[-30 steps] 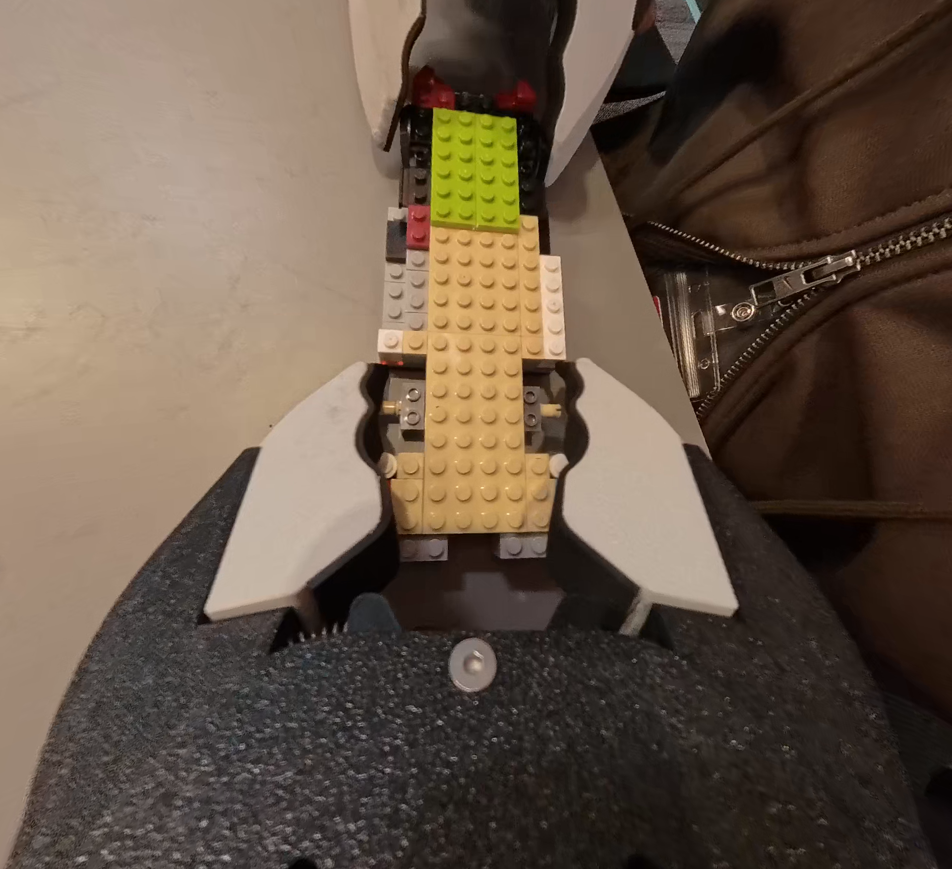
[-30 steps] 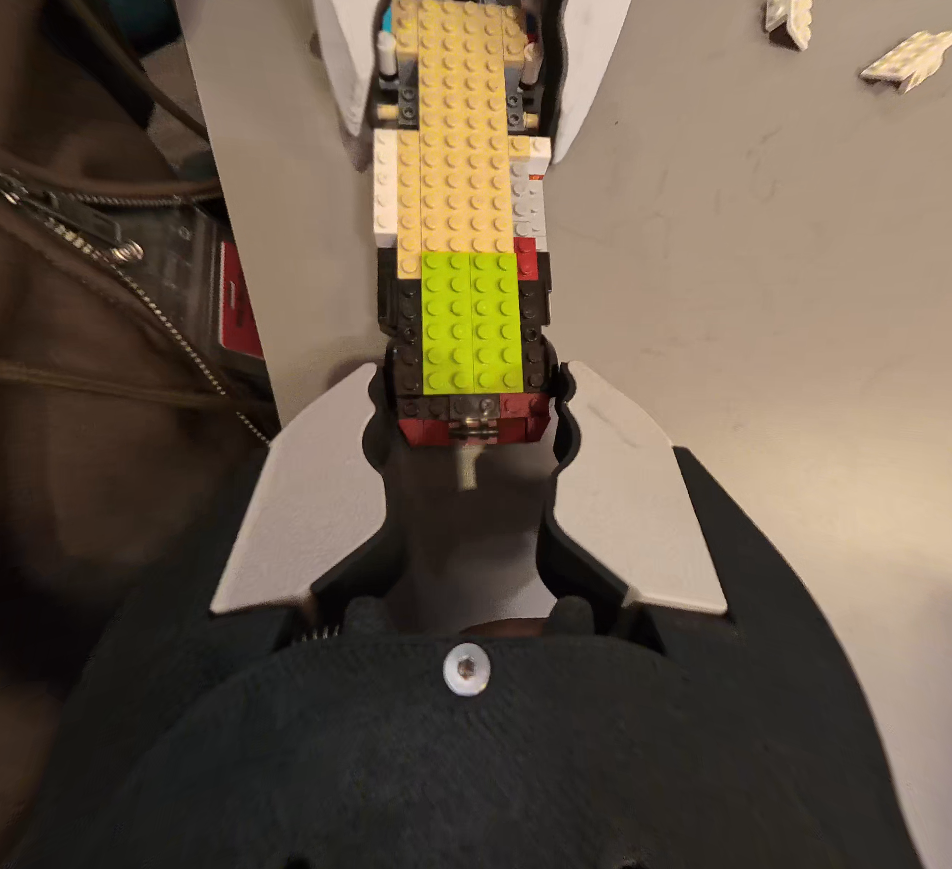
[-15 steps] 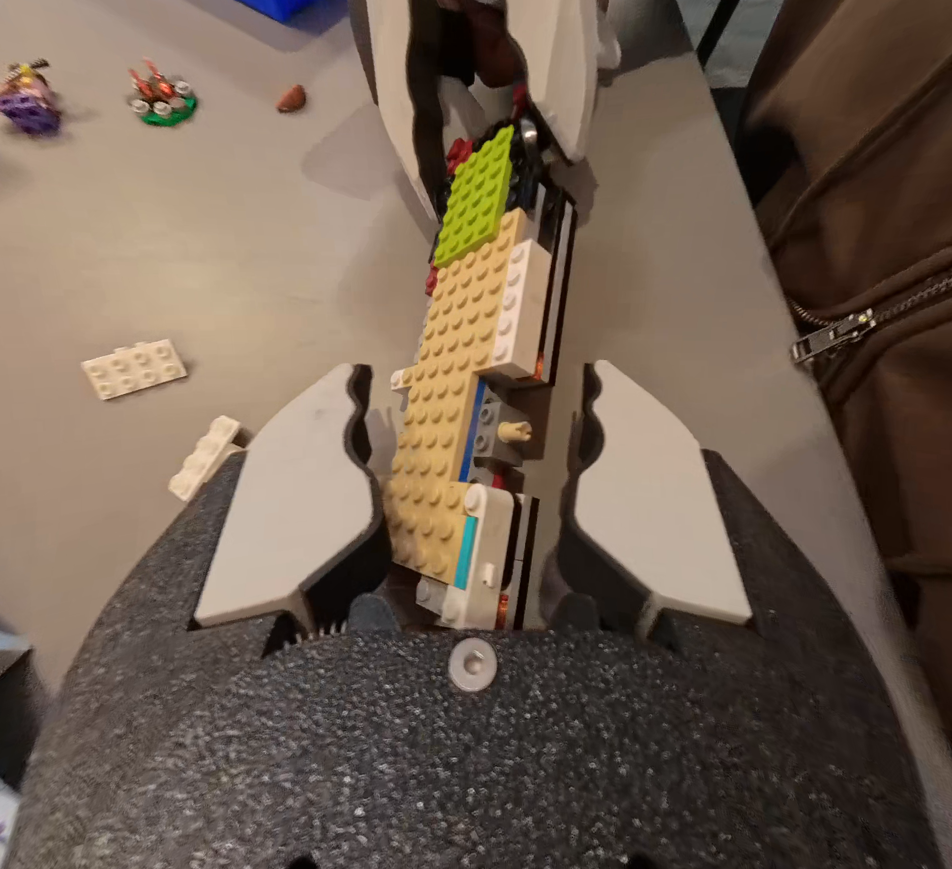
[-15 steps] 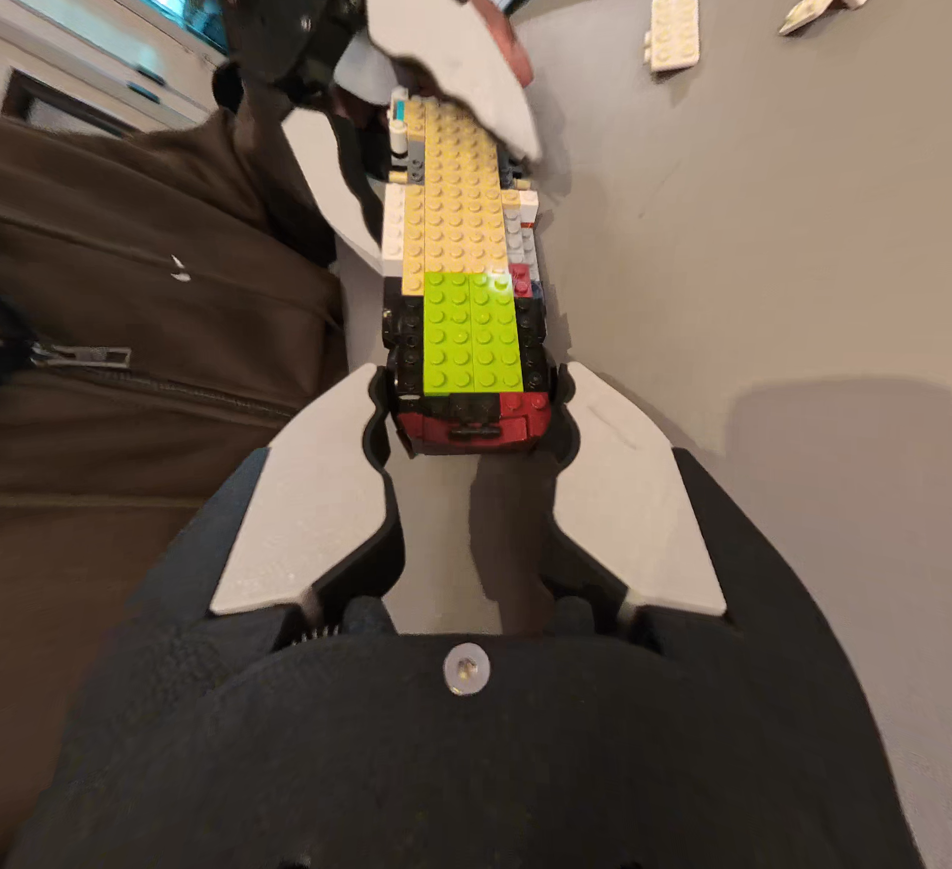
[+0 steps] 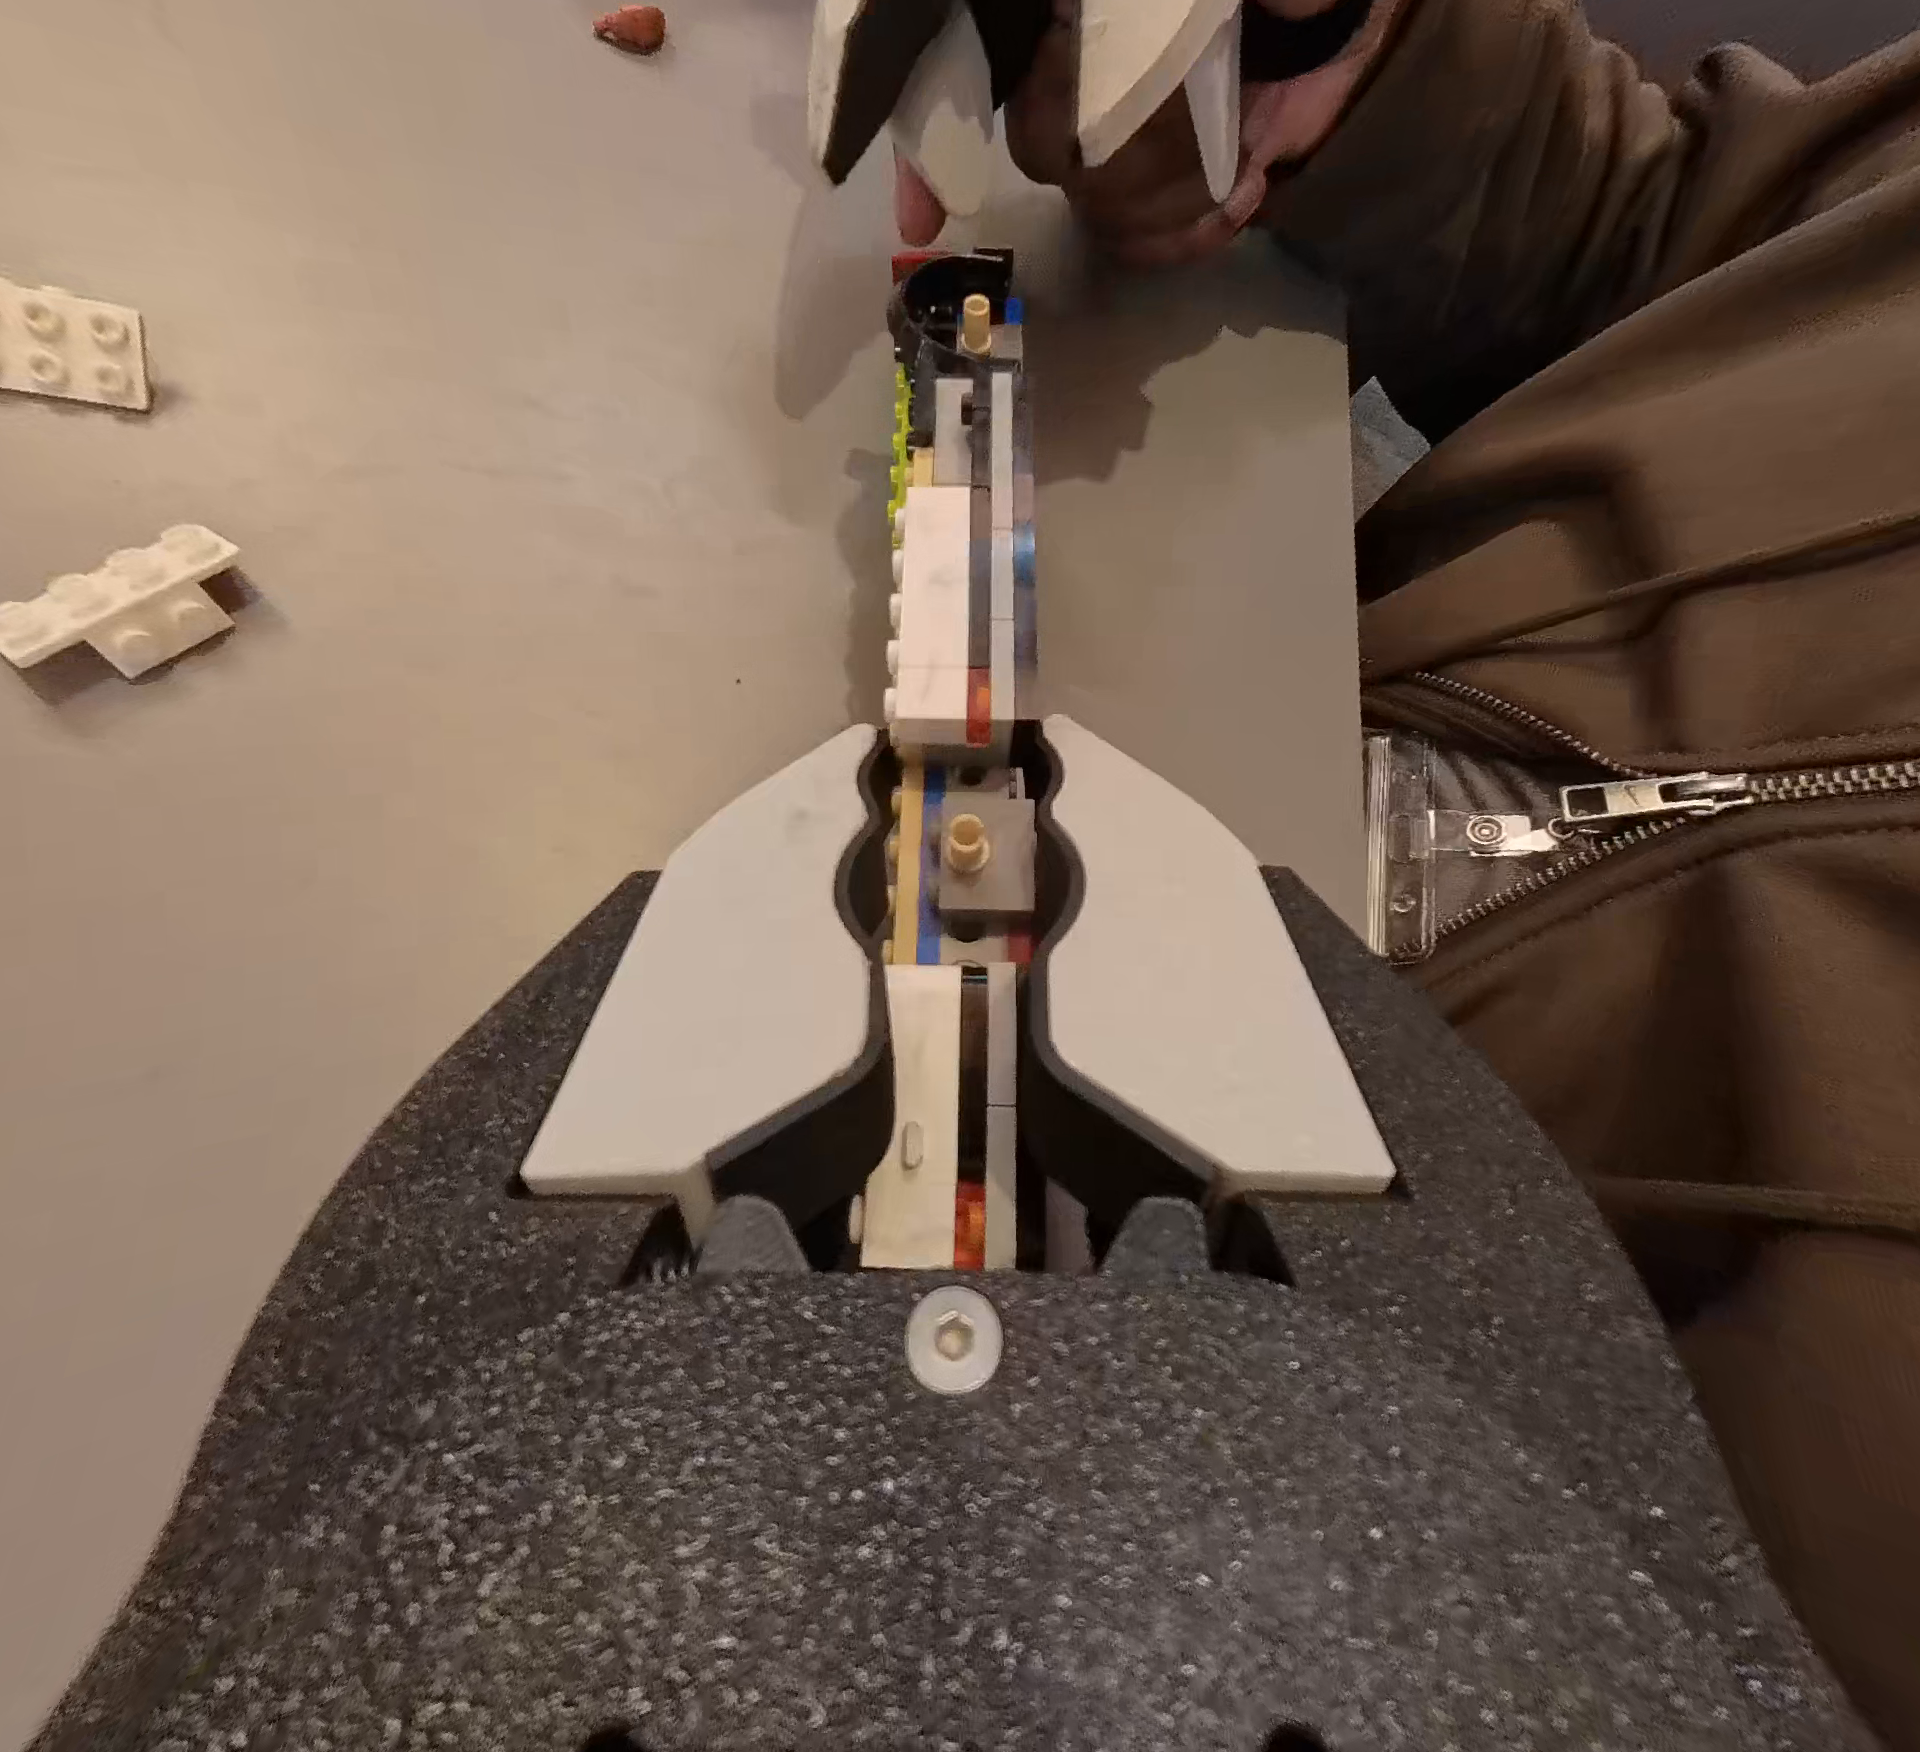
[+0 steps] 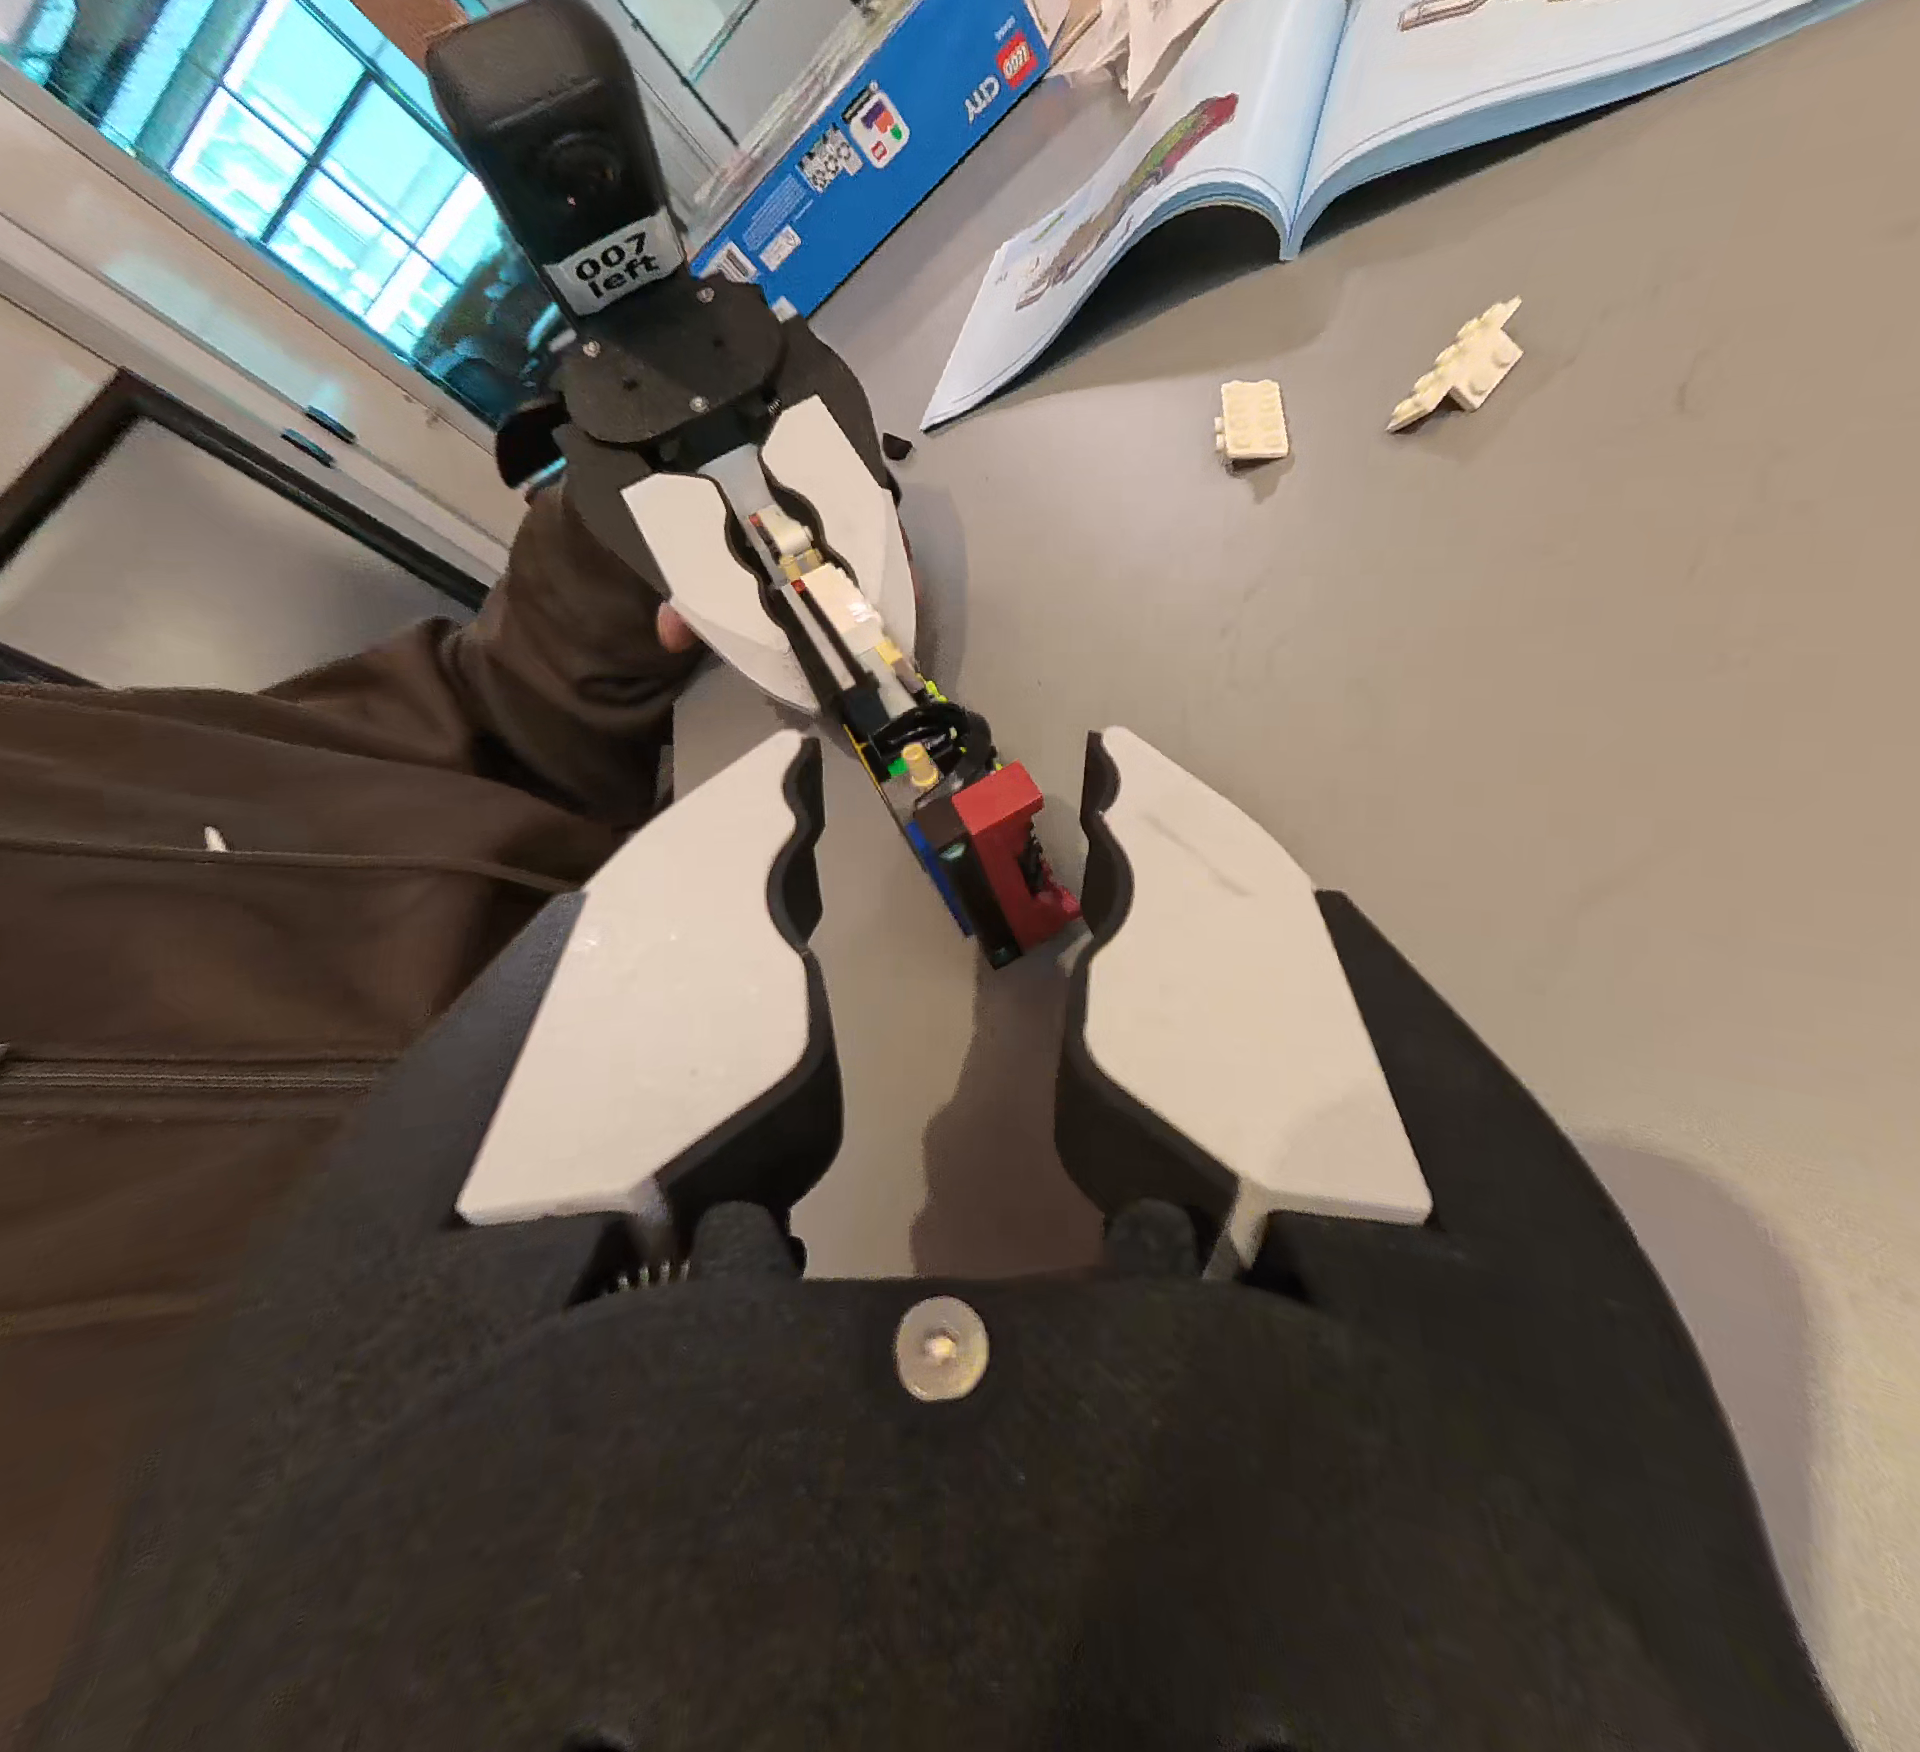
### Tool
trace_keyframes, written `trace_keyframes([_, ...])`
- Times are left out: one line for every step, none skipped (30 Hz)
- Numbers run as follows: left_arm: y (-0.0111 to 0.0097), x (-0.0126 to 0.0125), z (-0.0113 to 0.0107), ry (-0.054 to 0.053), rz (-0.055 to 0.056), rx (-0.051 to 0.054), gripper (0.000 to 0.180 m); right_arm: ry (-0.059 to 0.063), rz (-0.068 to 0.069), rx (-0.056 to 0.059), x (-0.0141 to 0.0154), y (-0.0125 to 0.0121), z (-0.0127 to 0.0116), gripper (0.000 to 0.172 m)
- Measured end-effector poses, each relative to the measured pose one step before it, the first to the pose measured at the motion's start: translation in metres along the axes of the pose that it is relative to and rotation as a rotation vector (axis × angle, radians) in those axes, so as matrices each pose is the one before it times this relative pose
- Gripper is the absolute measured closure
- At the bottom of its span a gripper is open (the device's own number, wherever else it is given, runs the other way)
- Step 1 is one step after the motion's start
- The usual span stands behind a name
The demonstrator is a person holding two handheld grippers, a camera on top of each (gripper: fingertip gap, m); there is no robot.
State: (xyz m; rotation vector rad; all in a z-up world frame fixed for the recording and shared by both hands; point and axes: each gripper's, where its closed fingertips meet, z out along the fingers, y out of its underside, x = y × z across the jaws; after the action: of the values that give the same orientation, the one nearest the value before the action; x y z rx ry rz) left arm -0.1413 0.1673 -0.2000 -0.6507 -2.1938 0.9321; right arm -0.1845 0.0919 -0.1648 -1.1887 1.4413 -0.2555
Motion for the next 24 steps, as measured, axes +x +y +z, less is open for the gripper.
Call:
trace_keyframes([-0.00010,0.00074,0.00070,-0.0007,-0.0020,0.0011,0.157,0.0101,-0.0197,-0.0020,-0.00034,0.00242,-0.00129,0.123])
trace_keyframes([-0.00014,0.00076,0.00061,-0.0005,0.0032,-0.0003,0.157,0.0084,-0.0151,-0.0001,0.00012,0.00287,-0.00077,0.123])
trace_keyframes([-0.00006,0.00071,0.00057,-0.0001,0.0048,-0.0010,0.157,0.0076,-0.0123,-0.0020,0.00015,0.00369,-0.00018,0.123])
trace_keyframes([0.00004,0.00050,0.00025,-0.0003,0.0044,-0.0007,0.157,0.0079,-0.0090,-0.0062,0.00016,0.00408,0.00008,0.123])
trace_keyframes([-0.00002,0.00016,0.00011,-0.0029,0.0050,-0.0003,0.157,0.0019,-0.0083,-0.0017,-0.00142,0.00207,-0.00025,0.122])
trace_keyframes([0.00003,0.00028,-0.00004,-0.0047,0.0075,0.0001,0.157,0.0046,-0.0178,0.0075,-0.00199,-0.00003,-0.00103,0.123])
trace_keyframes([0.00016,0.00051,0.00004,-0.0070,0.0132,-0.0004,0.157,0.0108,-0.0259,0.0060,-0.00138,-0.00033,-0.00084,0.124])
trace_keyframes([0.00010,0.00092,0.00018,-0.0102,0.0259,-0.0021,0.157,0.0095,-0.0258,-0.0030,-0.00099,0.00056,-0.00011,0.125])
trace_keyframes([0.00027,0.00132,0.00021,-0.0134,0.0417,-0.0036,0.157,0.0040,-0.0229,-0.0107,-0.00149,0.00141,0.00069,0.126])
trace_keyframes([0.00004,0.00125,0.00032,-0.0210,0.0616,-0.0037,0.157,0.0028,-0.0243,-0.0119,-0.00183,0.00144,0.00101,0.126])
trace_keyframes([0.00008,0.00102,0.00048,-0.0289,0.0774,-0.0033,0.157,0.0041,-0.0280,-0.0099,-0.00189,0.00098,0.00112,0.126])
trace_keyframes([0.00009,0.00129,0.00064,-0.0286,0.0833,-0.0029,0.157,0.0040,-0.0294,-0.0087,-0.00217,0.00095,0.00098,0.127])
trace_keyframes([-0.00024,0.00189,0.00076,-0.0211,0.0737,0.0008,0.157,0.0047,-0.0279,-0.0062,-0.00220,0.00079,0.00071,0.127])
trace_keyframes([-0.00076,0.00190,0.00076,-0.0140,0.0501,0.0043,0.157,0.0061,-0.0246,-0.0025,-0.00193,0.00043,0.00028,0.128])
trace_keyframes([-0.00056,0.00160,0.00048,-0.0055,0.0250,0.0024,0.157,0.0080,-0.0216,0.0009,-0.00170,0.00017,-0.00013,0.129])
trace_keyframes([-0.00030,0.00060,0.00009,-0.0034,0.0123,0.0015,0.157,0.0086,-0.0187,0.0030,-0.00148,0.00005,-0.00059,0.130])
trace_keyframes([0.00000,-0.00050,-0.00013,-0.0090,0.0123,0.0013,0.157,0.0071,-0.0168,0.0051,-0.00168,-0.00011,-0.00102,0.131])
trace_keyframes([0.00014,-0.00120,-0.00016,-0.0165,0.0213,0.0018,0.157,0.0073,-0.0164,0.0085,-0.00168,-0.00038,-0.00139,0.132])
trace_keyframes([0.00033,-0.00139,-0.00021,-0.0214,0.0302,0.0018,0.157,0.0073,-0.0155,0.0100,-0.00153,-0.00048,-0.00190,0.133])
trace_keyframes([0.00017,-0.00096,-0.00036,-0.0205,0.0326,0.0032,0.157,0.0069,-0.0133,0.0086,-0.00132,-0.00034,-0.00214,0.135])
trace_keyframes([0.00008,-0.00037,-0.00027,-0.0176,0.0296,0.0031,0.157,0.0074,-0.0107,0.0063,-0.00082,0.00013,-0.00220,0.136])
trace_keyframes([-0.00017,0.00022,-0.00016,-0.0137,0.0257,0.0028,0.157,0.0066,-0.0086,0.0030,-0.00059,0.00046,-0.00206,0.137])
trace_keyframes([-0.00028,0.00073,-0.00006,-0.0126,0.0285,0.0037,0.157,0.0050,-0.0060,0.0008,-0.00045,0.00084,-0.00200,0.137])
trace_keyframes([-0.00044,0.00095,0.00002,-0.0125,0.0336,0.0046,0.157,0.0029,-0.0038,-0.0005,-0.00058,0.00094,-0.00187,0.137])
